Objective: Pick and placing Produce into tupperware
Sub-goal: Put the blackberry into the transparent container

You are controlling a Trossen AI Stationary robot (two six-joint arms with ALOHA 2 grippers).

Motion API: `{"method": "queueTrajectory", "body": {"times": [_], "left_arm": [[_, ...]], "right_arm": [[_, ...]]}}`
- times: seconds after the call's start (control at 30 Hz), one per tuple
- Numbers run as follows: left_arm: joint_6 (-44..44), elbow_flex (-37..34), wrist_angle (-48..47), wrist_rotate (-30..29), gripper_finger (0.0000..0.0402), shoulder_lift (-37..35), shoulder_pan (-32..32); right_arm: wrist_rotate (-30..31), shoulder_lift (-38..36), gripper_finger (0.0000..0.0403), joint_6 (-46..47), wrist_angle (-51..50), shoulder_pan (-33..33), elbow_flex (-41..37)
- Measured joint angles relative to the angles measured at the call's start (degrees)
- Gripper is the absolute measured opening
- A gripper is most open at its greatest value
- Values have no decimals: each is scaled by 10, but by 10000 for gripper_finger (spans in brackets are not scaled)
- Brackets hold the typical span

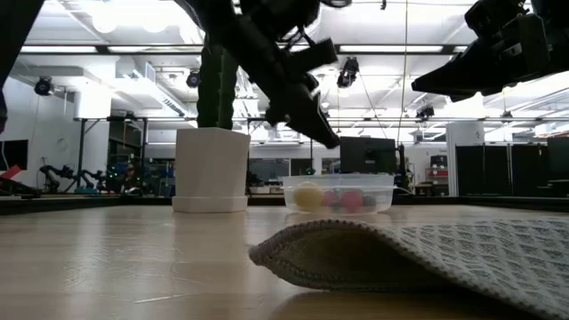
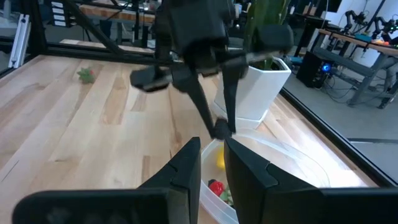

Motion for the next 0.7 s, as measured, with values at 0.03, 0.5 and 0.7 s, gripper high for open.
{"method": "queueTrajectory", "body": {"times": [0.03,0.5,0.7], "left_arm": [[3,2,3,1,58,4,2],[37,62,-7,-14,58,81,15],[37,71,-7,-14,58,113,23]], "right_arm": [[0,0,63,0,0,0,0],[0,0,63,-1,-7,0,0],[0,0,63,3,-17,0,0]]}}
